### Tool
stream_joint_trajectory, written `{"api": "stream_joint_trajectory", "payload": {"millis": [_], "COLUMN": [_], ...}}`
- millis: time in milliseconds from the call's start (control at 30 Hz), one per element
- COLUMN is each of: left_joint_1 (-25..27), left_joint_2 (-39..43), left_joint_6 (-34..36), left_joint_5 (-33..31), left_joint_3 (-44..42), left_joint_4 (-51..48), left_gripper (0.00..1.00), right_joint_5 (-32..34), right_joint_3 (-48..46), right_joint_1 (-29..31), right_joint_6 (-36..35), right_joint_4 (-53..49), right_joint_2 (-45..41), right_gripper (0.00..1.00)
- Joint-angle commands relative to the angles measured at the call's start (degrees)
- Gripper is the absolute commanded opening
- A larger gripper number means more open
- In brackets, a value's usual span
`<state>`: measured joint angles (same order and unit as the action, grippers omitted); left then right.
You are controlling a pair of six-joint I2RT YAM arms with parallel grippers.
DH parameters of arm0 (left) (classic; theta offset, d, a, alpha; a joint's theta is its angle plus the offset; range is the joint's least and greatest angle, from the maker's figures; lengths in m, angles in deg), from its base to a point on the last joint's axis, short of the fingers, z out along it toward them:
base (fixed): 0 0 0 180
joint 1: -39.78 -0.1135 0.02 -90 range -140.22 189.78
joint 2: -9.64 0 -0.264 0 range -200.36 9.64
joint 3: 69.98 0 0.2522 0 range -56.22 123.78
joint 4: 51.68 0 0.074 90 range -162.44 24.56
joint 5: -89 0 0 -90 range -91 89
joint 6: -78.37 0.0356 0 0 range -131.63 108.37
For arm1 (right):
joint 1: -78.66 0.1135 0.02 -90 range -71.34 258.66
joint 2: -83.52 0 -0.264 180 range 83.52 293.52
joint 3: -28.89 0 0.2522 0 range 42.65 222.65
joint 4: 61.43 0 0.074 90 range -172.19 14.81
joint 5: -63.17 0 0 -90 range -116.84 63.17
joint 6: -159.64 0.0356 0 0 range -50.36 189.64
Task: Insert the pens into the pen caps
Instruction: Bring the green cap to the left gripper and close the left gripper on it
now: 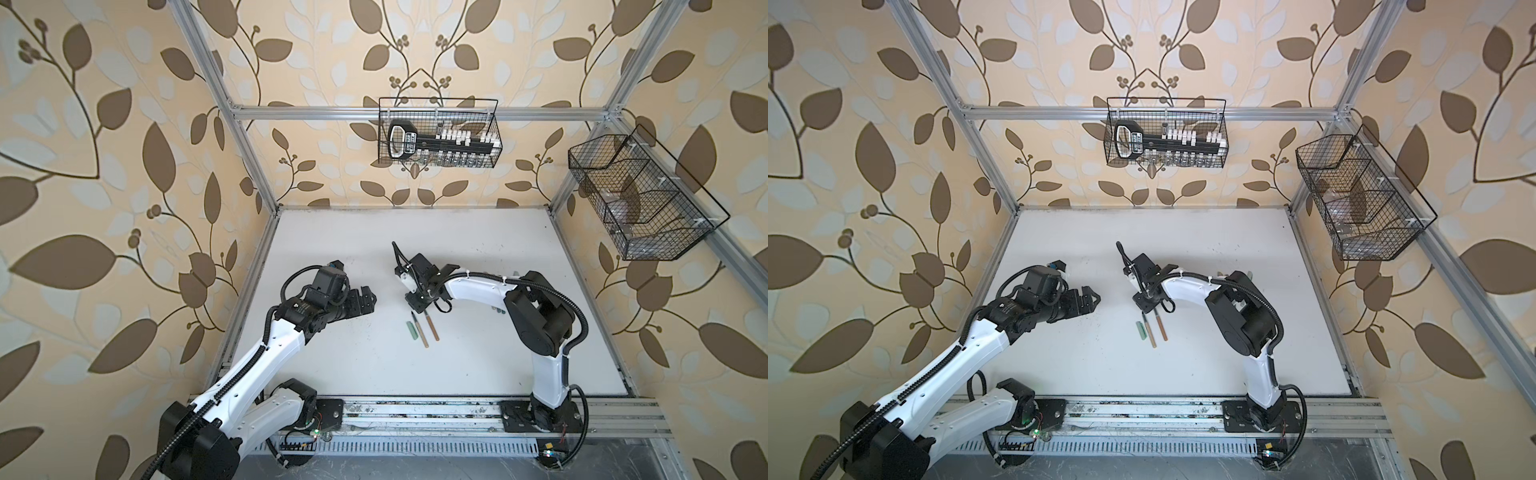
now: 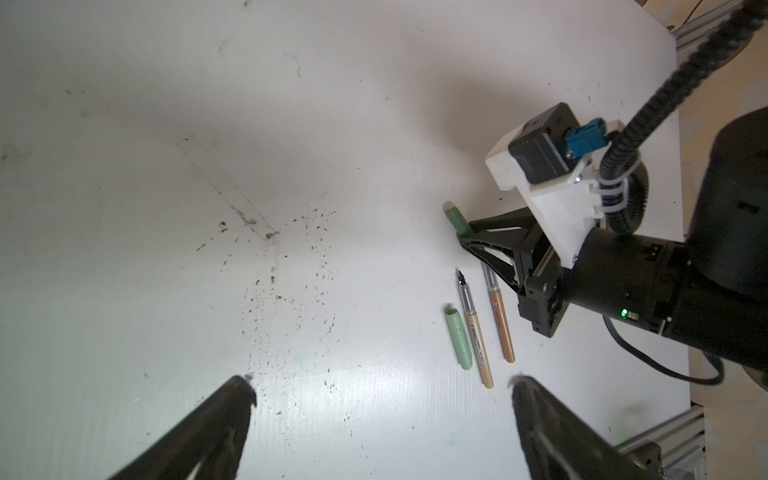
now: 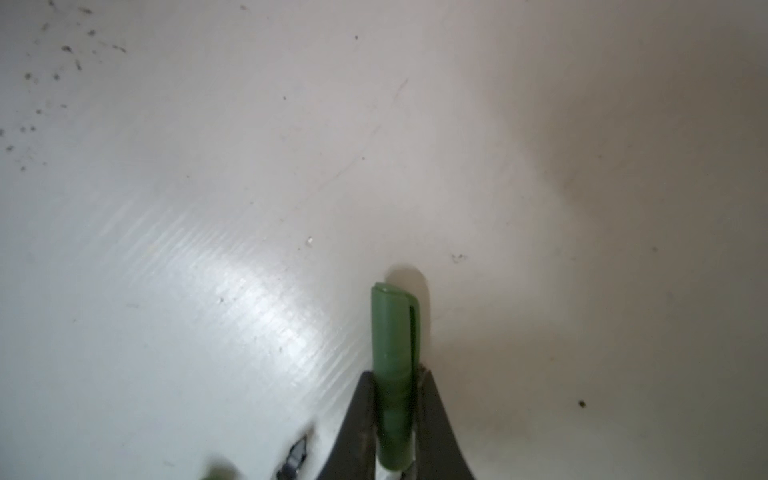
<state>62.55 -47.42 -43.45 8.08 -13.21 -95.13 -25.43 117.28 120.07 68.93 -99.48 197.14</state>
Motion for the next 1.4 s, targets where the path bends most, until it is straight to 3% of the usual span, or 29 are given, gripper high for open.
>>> {"api": "stream_joint_trajectory", "payload": {"millis": [0,267,567,733,900,1267,1367], "left_joint_1": [-0.6,-0.6,-0.6,-0.6,-0.6,-0.5,-0.6], "left_joint_2": [-0.2,-2.1,-3.3,-3.1,-2.1,-3.0,-3.3], "left_joint_6": [-1.3,-4.7,-7.7,-8.2,-8.3,-8.2,-8.2], "left_joint_5": [6.5,16.9,24.8,26.8,26.4,25.3,25.2], "left_joint_3": [-1.2,-3.9,-6.3,-7.1,-7.6,-7.2,-7.0], "left_joint_4": [8.8,22.2,30.5,31.5,30.9,31.1,31.1], "left_gripper": [0.99,0.99,0.86,0.65,0.51,0.11,0.05], "right_joint_5": [-3.0,-12.0,-11.4,-5.0,0.3,6.7,7.7], "right_joint_3": [-3.1,-14.2,-23.0,-23.6,-24.5,-23.3,-23.4], "right_joint_1": [-0.1,2.2,8.5,11.6,13.5,17.3,17.8], "right_joint_6": [-0.8,4.6,14.1,17.5,21.4,28.3,29.6], "right_joint_4": [1.7,12.0,24.2,26.3,30.1,33.1,32.8], "right_joint_2": [-5.0,-20.3,-32.0,-32.8,-32.2,-28.8,-28.6], "right_gripper": [0.09,0.08,0.09,0.09,0.09,0.10,0.14]}}
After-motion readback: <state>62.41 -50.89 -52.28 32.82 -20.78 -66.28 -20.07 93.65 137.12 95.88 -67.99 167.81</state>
